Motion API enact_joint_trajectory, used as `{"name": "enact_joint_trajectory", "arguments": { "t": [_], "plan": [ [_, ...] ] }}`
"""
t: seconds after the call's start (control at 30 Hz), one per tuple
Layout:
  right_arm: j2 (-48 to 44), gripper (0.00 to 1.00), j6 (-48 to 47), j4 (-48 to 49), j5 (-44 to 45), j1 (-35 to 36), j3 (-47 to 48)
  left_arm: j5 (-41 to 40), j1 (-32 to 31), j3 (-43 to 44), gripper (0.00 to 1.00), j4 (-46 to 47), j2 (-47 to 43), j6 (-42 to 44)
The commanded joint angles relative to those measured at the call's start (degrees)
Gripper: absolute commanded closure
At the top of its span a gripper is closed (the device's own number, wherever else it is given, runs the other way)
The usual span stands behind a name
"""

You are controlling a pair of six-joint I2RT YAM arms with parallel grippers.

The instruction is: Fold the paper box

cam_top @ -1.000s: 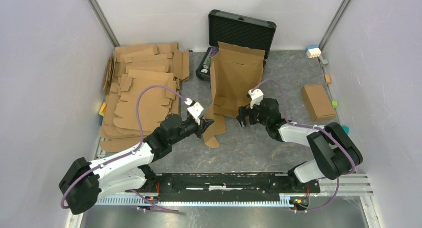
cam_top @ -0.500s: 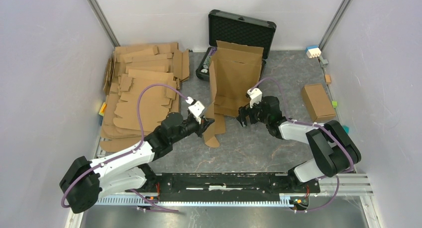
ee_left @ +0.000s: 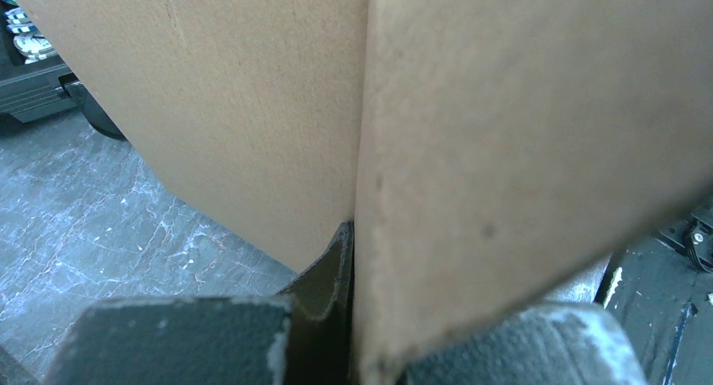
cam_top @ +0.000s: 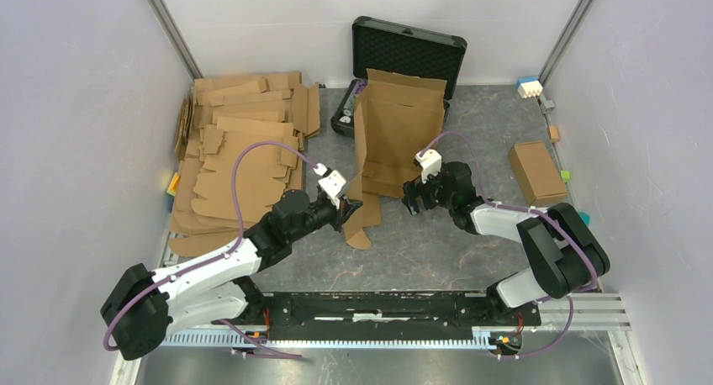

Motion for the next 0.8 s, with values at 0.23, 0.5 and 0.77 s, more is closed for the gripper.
{"name": "enact_joint_trajectory", "arguments": {
  "t": [0.23,0.5,0.77],
  "plan": [
    [0.04,0.08,-0.04,8.23,4.81,0.02,-0.06,1.23,-0.04,1.47,0.91,-1.16,0.17,-2.01],
    [0.08,0.14,3.08,11.30,7.27,-0.85,-0.52,1.22,0.00,1.44,0.92,-1.16,0.32,-1.92],
    [1.74,0.26,7.42,15.84,6.27,-2.74,-1.20,1.16,-0.04,1.46,0.92,-1.16,0.51,-1.92]
  ]
}}
